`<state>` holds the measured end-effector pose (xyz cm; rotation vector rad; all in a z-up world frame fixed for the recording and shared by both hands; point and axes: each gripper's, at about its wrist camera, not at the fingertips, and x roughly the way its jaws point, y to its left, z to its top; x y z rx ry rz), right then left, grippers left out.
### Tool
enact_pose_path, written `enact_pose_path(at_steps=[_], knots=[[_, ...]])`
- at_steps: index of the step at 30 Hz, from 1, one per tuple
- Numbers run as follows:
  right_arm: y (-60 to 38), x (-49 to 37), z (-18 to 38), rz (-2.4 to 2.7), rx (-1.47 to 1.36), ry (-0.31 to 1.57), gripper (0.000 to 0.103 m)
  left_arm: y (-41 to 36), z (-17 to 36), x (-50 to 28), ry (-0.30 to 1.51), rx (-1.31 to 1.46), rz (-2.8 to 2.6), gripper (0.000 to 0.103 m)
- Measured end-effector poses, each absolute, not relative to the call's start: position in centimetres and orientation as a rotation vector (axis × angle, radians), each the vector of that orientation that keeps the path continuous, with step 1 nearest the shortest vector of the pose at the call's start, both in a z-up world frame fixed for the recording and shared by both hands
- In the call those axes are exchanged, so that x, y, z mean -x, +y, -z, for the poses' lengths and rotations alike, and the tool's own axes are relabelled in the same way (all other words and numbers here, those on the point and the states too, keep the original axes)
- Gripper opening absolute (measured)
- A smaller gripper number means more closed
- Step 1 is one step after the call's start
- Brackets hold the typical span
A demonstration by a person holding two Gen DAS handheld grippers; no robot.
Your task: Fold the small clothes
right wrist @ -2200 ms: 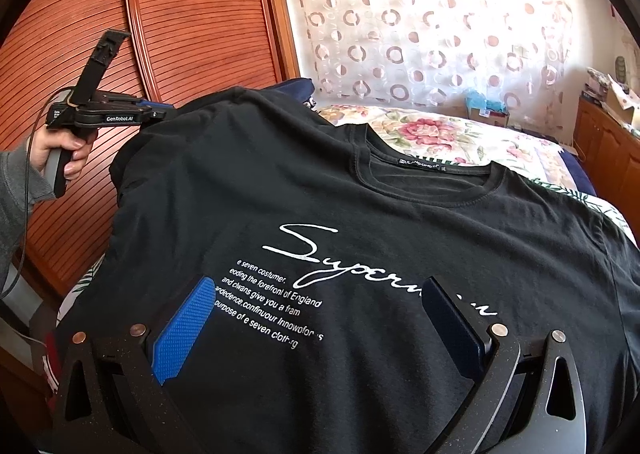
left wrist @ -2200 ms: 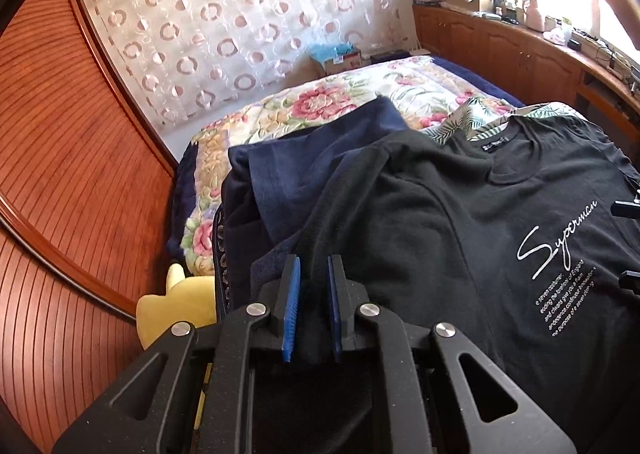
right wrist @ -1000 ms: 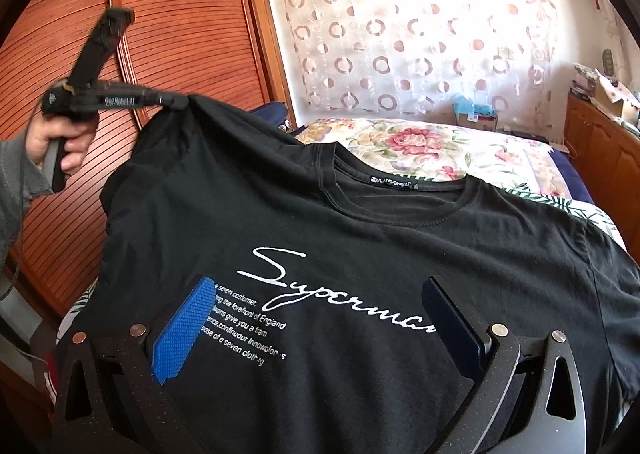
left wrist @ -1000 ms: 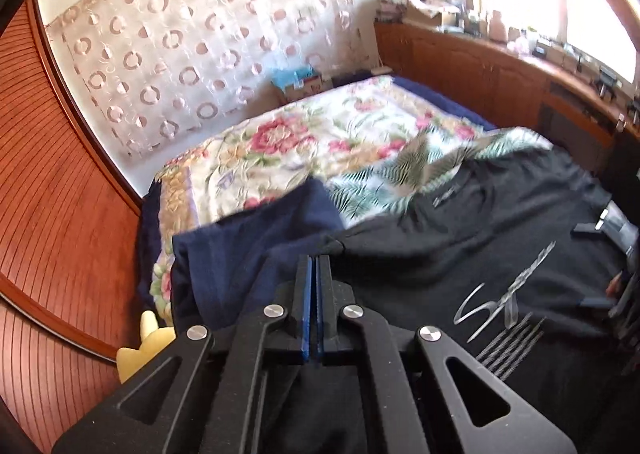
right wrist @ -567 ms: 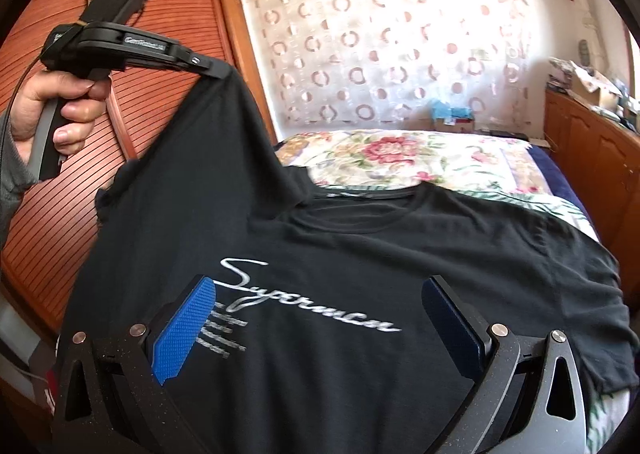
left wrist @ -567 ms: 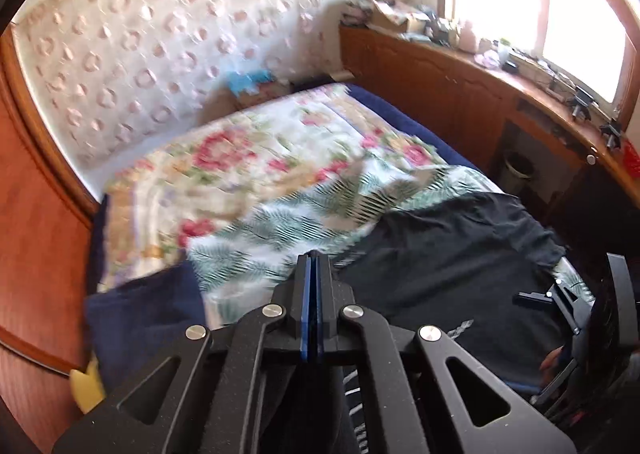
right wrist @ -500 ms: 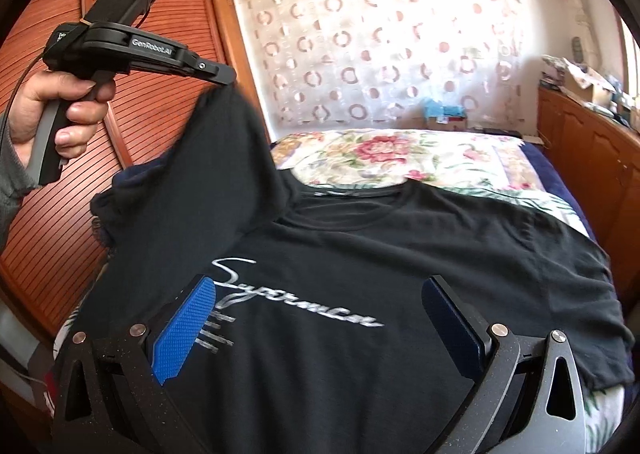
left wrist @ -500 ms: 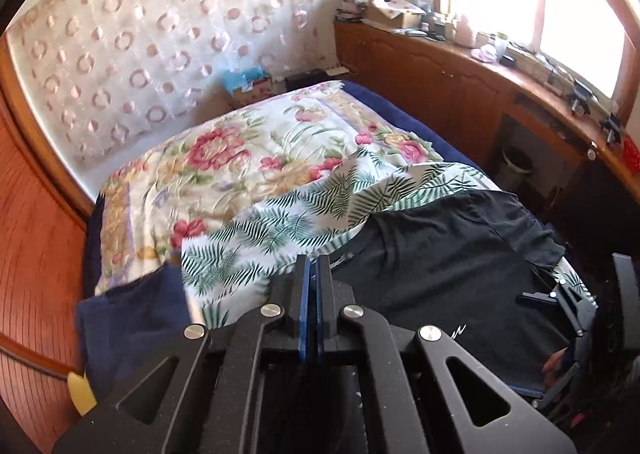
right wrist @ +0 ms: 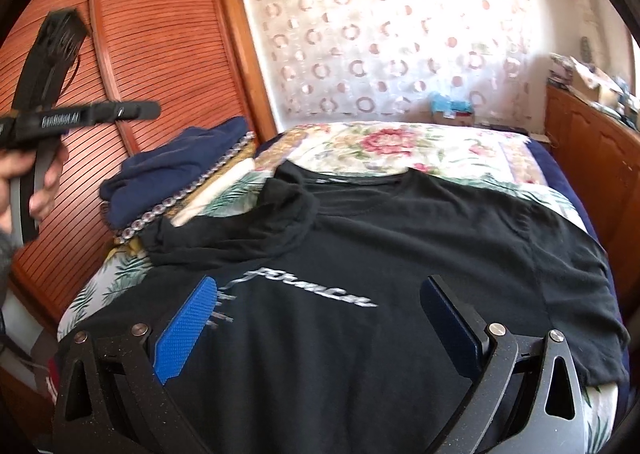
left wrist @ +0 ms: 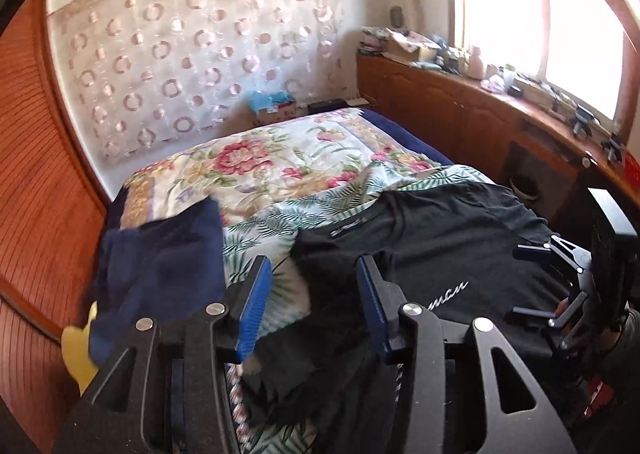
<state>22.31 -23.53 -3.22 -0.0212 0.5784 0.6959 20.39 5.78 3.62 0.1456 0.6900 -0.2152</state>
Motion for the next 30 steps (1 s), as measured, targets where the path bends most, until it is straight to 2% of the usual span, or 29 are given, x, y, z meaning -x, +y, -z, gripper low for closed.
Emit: enact_pose_path(at_steps=[8, 10, 20, 22, 23, 25, 27, 30], knots=[[-15.7, -24.7, 2.1, -0.861, 0.049, 0.612, 0.09, 11.3, -1.1, -14.5, 0.658, -0.073, 0.117, 0.046], [-12.7, -25.5, 2.3, -0.897, 0.062, 0.634, 0.085, 12.3, -0.6, -13.8, 0.656, -0.064, 0.102, 0.046], [-1.1, -29.5, 6.9, -0.958, 0.191, 0.802, 0.066, 16.4, 1.6, -9.9, 0.646, -0.019, 0.04, 0.046], [0.1, -30.0, 7.5, -0.953, 0.22, 0.812, 0.05, 16.8, 2.2, -9.5, 0.655, -0.011, 0.028, 0.046], [0.4, -30.2, 7.8, -0.943, 0.241, 0.814, 0.045, 17.0, 2.4, -9.2, 0.659, -0.008, 0.023, 0.046], [0.9, -30.6, 7.7, -0.948, 0.249, 0.806, 0.013, 17.3, 2.8, -9.1, 0.668, -0.001, 0.019, 0.046], [0.7, -30.7, 7.4, -0.964, 0.254, 0.789, 0.006, 17.7, 3.3, -8.5, 0.671, 0.002, 0.017, 0.046], [-0.9, -30.4, 6.1, -0.981, 0.222, 0.742, 0.006, 17.6, 3.5, -8.4, 0.668, 0.007, 0.019, 0.046]])
